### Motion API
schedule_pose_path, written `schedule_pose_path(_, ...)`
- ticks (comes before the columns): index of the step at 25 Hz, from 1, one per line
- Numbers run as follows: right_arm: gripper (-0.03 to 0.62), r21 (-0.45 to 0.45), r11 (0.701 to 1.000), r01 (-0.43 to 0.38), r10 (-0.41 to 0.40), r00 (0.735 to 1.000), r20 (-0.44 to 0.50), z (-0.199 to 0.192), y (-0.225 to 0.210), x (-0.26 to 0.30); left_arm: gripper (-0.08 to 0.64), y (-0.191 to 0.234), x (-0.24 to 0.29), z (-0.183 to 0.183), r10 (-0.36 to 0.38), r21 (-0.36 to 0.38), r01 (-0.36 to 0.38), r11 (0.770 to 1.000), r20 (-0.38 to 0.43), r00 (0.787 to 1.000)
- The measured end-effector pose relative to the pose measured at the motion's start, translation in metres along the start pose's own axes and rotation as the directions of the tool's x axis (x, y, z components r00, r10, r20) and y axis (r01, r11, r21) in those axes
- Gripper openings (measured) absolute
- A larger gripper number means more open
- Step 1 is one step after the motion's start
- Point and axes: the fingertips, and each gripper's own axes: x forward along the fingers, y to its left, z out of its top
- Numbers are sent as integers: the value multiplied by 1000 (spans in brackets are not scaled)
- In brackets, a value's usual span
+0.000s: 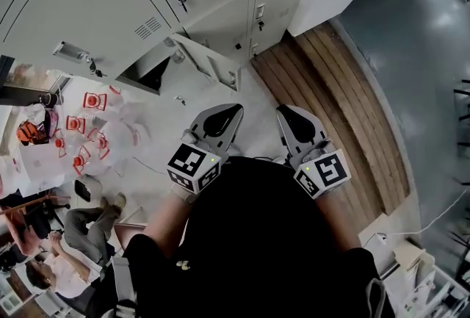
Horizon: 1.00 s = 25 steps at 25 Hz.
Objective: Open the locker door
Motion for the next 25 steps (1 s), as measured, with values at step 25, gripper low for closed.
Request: schedule_pose_path(25, 44, -44, 999, -3, 3, 1000, -15, -5, 4, -16, 23, 7, -2, -6, 53, 10, -53, 999, -6, 999)
